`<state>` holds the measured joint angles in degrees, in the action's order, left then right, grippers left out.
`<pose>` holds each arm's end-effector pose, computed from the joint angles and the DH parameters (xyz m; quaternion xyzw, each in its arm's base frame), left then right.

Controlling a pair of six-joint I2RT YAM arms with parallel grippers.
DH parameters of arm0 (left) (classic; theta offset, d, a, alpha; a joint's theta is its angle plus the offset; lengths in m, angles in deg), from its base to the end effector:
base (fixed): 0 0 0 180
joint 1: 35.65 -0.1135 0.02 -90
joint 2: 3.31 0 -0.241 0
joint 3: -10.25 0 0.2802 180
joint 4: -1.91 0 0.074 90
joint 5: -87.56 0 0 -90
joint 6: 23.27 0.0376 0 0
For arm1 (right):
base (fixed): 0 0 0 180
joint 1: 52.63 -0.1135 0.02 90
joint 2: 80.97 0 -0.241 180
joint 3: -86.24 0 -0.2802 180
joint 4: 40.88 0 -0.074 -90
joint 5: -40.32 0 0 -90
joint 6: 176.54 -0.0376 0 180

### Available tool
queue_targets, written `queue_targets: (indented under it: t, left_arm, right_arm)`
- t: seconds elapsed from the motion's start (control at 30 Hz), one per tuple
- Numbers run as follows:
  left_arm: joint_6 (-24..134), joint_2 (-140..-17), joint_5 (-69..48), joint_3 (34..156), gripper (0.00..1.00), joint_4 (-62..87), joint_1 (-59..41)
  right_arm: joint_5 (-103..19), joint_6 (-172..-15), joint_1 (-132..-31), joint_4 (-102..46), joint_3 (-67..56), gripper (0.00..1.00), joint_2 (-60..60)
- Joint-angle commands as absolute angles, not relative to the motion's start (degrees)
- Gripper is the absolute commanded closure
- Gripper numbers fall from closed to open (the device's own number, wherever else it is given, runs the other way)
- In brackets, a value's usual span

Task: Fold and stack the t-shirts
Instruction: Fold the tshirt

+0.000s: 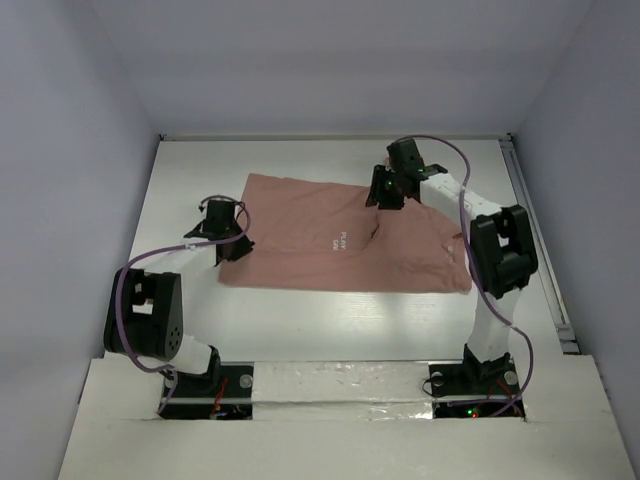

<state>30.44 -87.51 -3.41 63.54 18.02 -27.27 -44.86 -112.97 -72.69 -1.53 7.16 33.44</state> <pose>0.3087 -0.0461 0.1277 -0.2214 0.9037 -0.1465 0.3358 0.4304 0.1605 0.1788 0.0392 0.9463 0.1623 0.2768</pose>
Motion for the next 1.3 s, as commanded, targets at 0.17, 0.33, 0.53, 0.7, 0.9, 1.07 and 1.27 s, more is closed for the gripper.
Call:
queue_targets:
  t: [0.17, 0.33, 0.53, 0.7, 0.9, 1.07, 1.27]
  left_arm:
    - [33.8, -86.2, 1.0, 72.6, 1.0, 21.0, -15.3]
    - [32.2, -88.0, 1.0, 71.8, 1.0, 20.3, -11.0]
    - [31.8, -88.2, 0.6, 66.8, 1.0, 20.9, -11.0]
    - [28.9, -91.9, -4.2, 62.6, 1.0, 23.0, -14.8]
    - [25.6, -88.3, -7.9, 57.1, 1.0, 23.8, -15.4]
    - [23.8, -82.3, -6.7, 58.1, 1.0, 28.2, -15.9]
    - [27.3, -82.4, -1.2, 70.7, 0.89, 31.2, -18.2]
  right_arm:
    - [-37.7, -116.9, -75.2, -8.6, -17.1, 1.0, 14.1]
    - [-37.8, -120.2, -81.0, -10.3, -25.0, 1.0, 13.1]
    - [-40.3, -120.8, -83.4, -12.1, -25.8, 1.0, 15.2]
    - [-41.4, -121.9, -83.9, -14.2, -29.3, 1.0, 17.0]
    - [-40.6, -122.5, -85.0, -13.1, -36.6, 1.0, 12.4]
    - [-38.5, -120.3, -85.0, -9.2, -38.1, 1.0, 7.9]
    - [-40.8, -116.6, -85.0, -5.0, -29.1, 1.0, 7.5]
